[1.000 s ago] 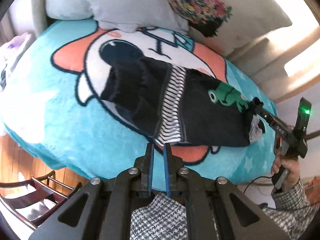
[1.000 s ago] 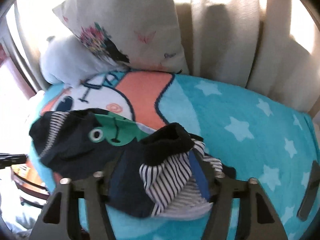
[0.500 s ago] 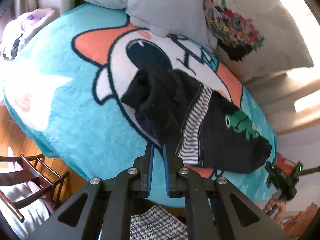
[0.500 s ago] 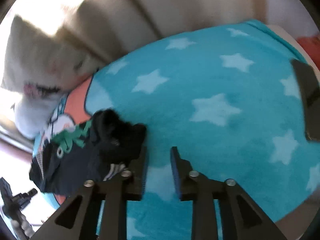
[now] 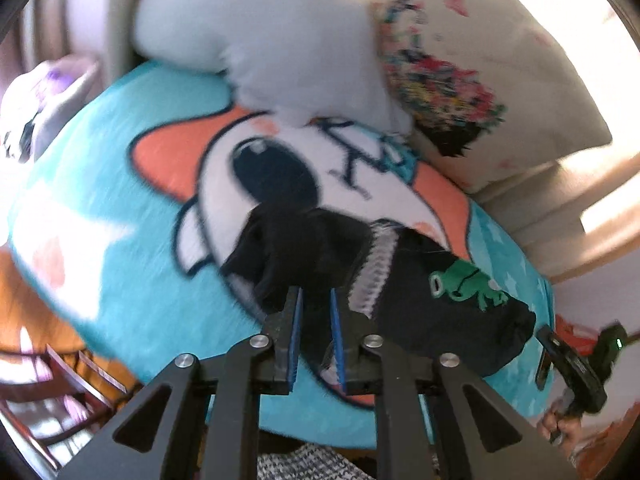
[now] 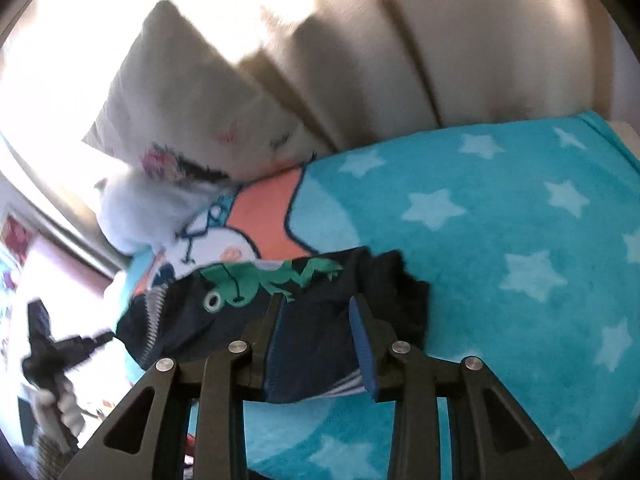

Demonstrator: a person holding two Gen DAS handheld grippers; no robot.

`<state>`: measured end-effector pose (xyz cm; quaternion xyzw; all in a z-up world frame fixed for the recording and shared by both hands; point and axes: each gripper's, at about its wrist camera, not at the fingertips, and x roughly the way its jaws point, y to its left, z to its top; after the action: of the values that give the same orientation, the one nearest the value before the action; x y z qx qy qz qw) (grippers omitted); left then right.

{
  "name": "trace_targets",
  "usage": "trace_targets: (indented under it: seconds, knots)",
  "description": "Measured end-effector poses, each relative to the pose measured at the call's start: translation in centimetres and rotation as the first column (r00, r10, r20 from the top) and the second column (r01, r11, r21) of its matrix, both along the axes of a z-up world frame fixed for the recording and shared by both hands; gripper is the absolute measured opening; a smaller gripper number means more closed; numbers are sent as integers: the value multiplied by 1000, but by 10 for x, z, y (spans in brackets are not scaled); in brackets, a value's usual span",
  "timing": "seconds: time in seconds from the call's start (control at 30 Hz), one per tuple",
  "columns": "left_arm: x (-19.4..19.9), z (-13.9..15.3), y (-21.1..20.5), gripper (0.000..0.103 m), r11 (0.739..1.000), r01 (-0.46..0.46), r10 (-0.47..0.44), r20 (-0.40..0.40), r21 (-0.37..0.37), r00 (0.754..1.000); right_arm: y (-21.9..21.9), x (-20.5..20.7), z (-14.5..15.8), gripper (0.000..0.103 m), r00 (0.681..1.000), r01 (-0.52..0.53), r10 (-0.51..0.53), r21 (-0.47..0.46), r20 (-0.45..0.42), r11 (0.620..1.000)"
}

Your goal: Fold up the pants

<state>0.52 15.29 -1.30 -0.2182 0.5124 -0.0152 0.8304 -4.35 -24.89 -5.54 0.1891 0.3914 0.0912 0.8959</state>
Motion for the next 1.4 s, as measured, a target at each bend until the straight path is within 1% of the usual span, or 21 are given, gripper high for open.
trace_targets:
  seconds: [0.03,0.1,0.17,0.2,0.23,0.27,0.33,0.37,0.47,0.53,0.63,0.73,0.87,0.97,1.1,1.17,1.2,1.23,1.27,1.3,1.4]
  knots:
    - [7,1,-5,25,999,32,-32,13,7,999,2,5,-6,36,1000,14,-15,-22,-17,1000]
    - [22,-2,-12,32,996,80,-81,20,45,997,-2,15,-19,36,997,48,-51,-48,-57,998]
    - [41,-15,-15,33,989,104,-103,-15,104,995,-9,25,-35,37,986,115,-125,-95,-109,989]
    - [54,-28,-13,33,982,103,-95,-54,158,994,-13,29,-43,43,978,139,-154,-109,-138,984]
    - [63,-38,-11,33,975,101,-87,-81,199,993,-15,32,-50,53,971,157,-175,-118,-163,981]
    - [68,-46,-9,33,969,104,-84,-96,226,992,-18,34,-55,58,962,177,-199,-130,-186,976]
    - [79,-63,-7,36,942,127,-92,-126,309,988,-19,34,-58,59,955,195,-221,-144,-197,970]
    - [81,-67,-7,37,935,143,-106,-131,324,986,-19,34,-58,59,953,202,-230,-149,-197,968]
    - [87,-67,-2,38,942,166,-134,-125,292,983,-17,30,-50,60,949,226,-255,-166,-183,960]
    - [88,-60,12,37,967,148,-127,-113,208,985,-17,26,-44,60,948,243,-272,-171,-168,955]
    - [84,-46,39,38,991,106,-100,-78,79,992,-24,14,-32,62,942,284,-304,-140,-144,948]
    - [80,-40,55,42,996,91,-91,-65,10,994,-33,2,-26,68,937,321,-328,-74,-119,944]
    - [77,-46,54,51,988,150,-152,-73,-26,986,-42,-4,-33,69,930,348,-340,35,-140,937]
    - [79,-55,39,59,975,216,-220,-79,-50,972,-43,-2,-43,69,921,368,-349,91,-175,925]
    - [89,-65,15,65,954,299,-299,-88,-17,950,-39,2,-52,69,918,369,-343,114,-198,922]
    - [95,-71,8,65,952,307,-305,-110,-2,946,-36,5,-53,69,920,362,-337,107,-199,926]
    - [98,-73,7,59,952,306,-303,-124,0,945,-35,5,-53,69,922,357,-332,108,-198,928]
    - [101,-72,5,41,954,299,-293,-132,23,947,-34,6,-53,69,926,348,-323,112,-197,931]
    - [102,-71,5,32,954,298,-291,-137,33,947,-34,7,-54,69,928,342,-316,116,-196,933]
    - [102,-70,5,27,954,300,-294,-138,24,946,-33,8,-54,69,931,335,-309,120,-195,935]
    - [100,-69,4,26,957,285,-273,-157,56,949,-33,12,-55,69,938,314,-289,121,-189,942]
